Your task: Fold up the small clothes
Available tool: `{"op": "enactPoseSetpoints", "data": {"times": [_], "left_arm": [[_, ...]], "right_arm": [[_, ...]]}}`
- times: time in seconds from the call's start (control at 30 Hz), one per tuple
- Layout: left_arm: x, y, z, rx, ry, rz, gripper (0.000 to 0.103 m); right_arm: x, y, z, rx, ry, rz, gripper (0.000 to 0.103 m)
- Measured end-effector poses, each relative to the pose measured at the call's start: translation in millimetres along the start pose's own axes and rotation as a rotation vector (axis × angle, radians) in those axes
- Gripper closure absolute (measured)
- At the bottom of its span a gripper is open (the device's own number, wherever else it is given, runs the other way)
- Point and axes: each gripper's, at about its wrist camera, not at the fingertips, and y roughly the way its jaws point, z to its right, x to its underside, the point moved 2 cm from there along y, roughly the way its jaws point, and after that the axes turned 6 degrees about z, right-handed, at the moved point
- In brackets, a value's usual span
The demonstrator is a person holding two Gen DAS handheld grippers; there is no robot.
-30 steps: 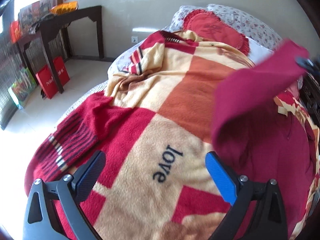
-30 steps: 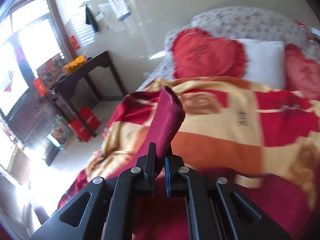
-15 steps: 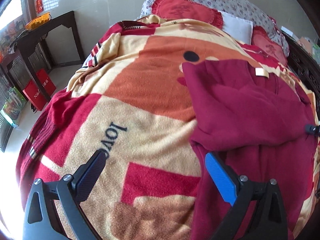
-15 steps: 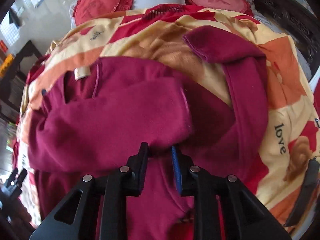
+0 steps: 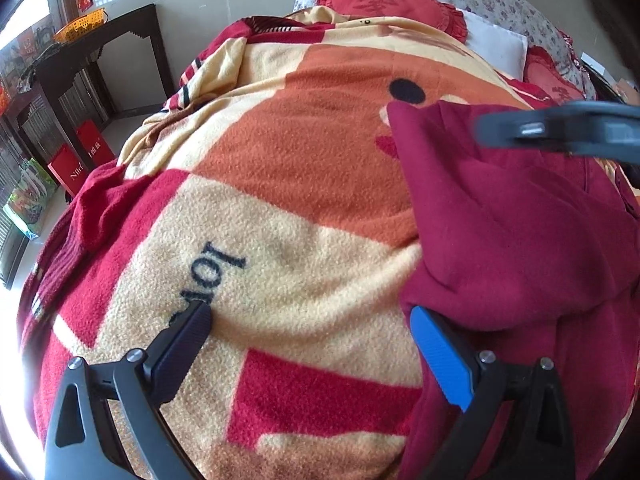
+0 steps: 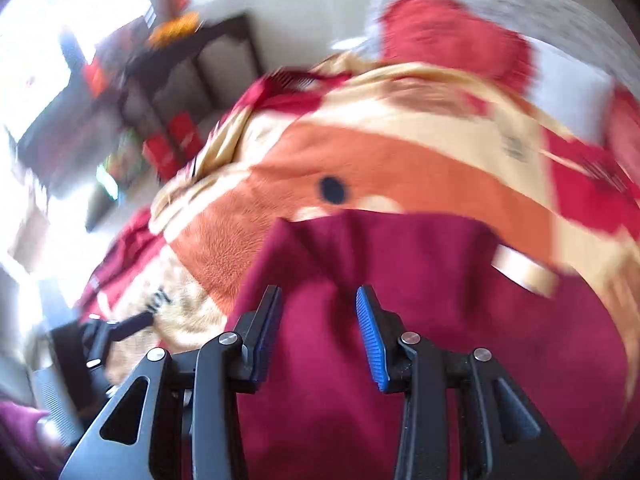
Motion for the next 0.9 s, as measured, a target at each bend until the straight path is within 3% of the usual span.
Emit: {"op": "enactPoseSetpoints", "data": {"times": [0.17,0.23,0.3,0.6,0.73,0.9], "left_arm": [[-2.2,3.4,-5.4,0.031,-0.017,0.006,0.001],[-3.1,1.5,-8.5,0.055,-0.025,0.011,0.001],[-4.2,-2.0,-11.8,0.067,-0.038,0.014,0.001],[-22.9,-25.8,-32.6,0.041,-0.097,0.075,0.001],[-32.8,-35.3,-22.8,0.051,-0.075,0.105,0.001],[-42.3,-36.1,0.4,0.085,-0.047,0.121,0.001]], "right_arm": [[-3.3,73.0,-10.9,0.027,-0.124,-0.113,0.084],[-4.4,75.0,-6.5,-0.011,-0.088,-0.094,0.103],[-10.7,64.9,-9.7,-0.098,-0.050,-0.049,0.103],[-17.2,91.3,-28.3,-0.097,0.016,-0.013,0.103],[-13.2,60.2,-11.9,-0.139,0.116,-0.020,0.103],[30.9,-34.1,42.7,0.058,0.141,0.038,0.092]]}}
